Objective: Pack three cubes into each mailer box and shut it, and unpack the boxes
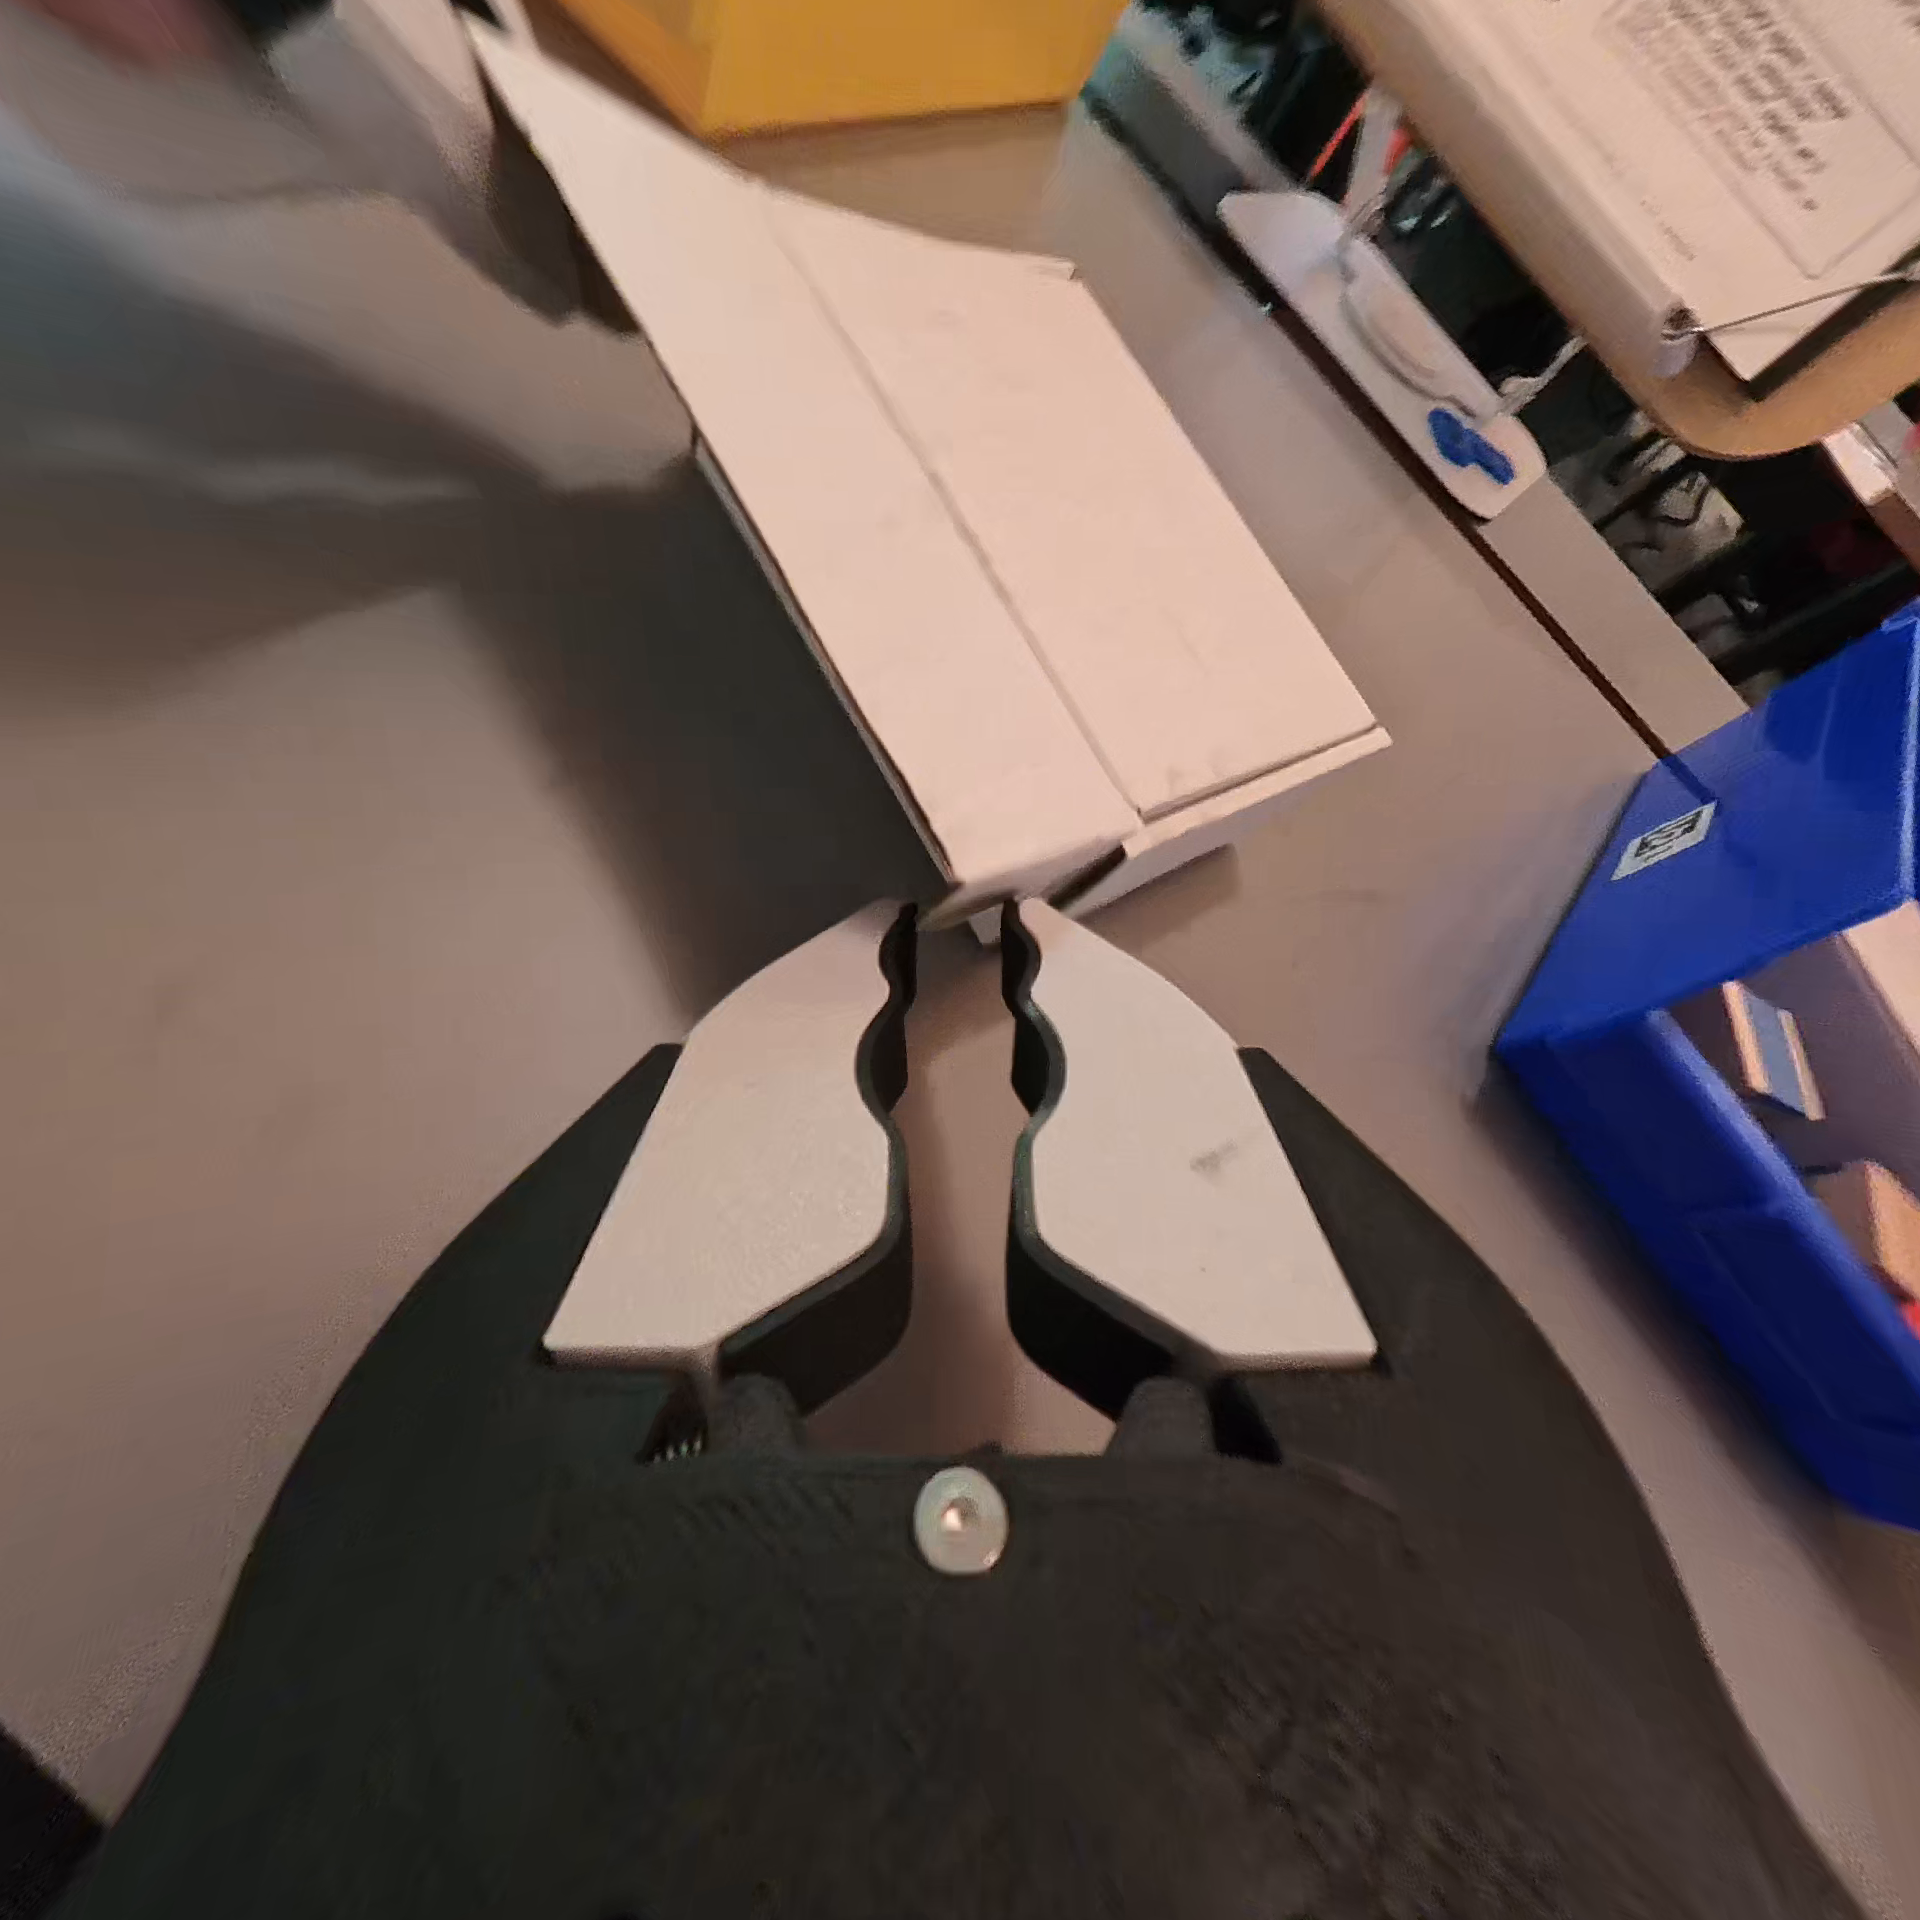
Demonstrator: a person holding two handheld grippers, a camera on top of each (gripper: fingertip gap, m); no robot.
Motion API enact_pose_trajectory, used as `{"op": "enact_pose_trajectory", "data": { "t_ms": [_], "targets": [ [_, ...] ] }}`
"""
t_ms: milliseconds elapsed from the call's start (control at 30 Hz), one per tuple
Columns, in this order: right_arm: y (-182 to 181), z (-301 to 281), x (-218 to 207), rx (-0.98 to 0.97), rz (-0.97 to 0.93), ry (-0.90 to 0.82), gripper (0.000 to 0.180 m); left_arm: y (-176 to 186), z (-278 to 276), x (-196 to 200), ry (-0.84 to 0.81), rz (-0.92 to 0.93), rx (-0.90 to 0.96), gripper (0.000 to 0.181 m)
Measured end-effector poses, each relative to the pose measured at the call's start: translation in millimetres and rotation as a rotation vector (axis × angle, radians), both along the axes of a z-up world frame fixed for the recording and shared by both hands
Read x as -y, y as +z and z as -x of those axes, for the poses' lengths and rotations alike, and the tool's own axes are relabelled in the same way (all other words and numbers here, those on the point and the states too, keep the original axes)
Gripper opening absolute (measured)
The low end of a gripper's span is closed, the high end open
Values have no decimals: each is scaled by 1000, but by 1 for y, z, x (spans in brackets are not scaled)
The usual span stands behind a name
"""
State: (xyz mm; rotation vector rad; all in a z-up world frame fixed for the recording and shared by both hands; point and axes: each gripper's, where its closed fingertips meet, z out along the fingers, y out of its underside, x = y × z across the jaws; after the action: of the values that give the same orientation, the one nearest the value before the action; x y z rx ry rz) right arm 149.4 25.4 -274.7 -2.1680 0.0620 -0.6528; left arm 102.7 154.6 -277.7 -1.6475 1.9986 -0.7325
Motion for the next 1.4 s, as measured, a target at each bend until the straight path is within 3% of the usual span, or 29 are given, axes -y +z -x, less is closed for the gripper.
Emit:
{"op": "enact_pose_trajectory", "data": {
  "t_ms": [133,200,300,400,467,600,733,933,1067,1267,1400],
  "targets": [
    [9,-12,37,1,188,34,16,2,6,9,-41,-7,-32,7],
    [23,-15,52,-68,186,33,14,1,13,11,-85,-57,-66,8],
    [54,-23,49,-106,53,64,7,-1,21,14,-127,-99,-114,8],
    [77,-29,16,-79,-132,98,0,-4,26,23,-168,-100,-144,10],
    [70,-20,-10,-84,-140,192,0,-4,29,27,-189,-113,-156,10],
    [23,-41,-25,-88,103,109,0,-5,37,31,-241,-148,-183,13],
    [18,-42,-31,-81,112,90,0,2,40,24,-244,-132,-165,14],
    [20,-43,-29,-79,82,119,0,27,36,17,-215,4,-40,16],
    [51,-60,-23,19,-44,50,0,44,20,7,-179,30,116,16],
    [24,-54,-21,40,157,125,0,73,-21,-3,-45,8,449,0],
    [20,-50,-26,69,153,134,0,50,-30,1,-101,-137,441,0]
  ]
}}
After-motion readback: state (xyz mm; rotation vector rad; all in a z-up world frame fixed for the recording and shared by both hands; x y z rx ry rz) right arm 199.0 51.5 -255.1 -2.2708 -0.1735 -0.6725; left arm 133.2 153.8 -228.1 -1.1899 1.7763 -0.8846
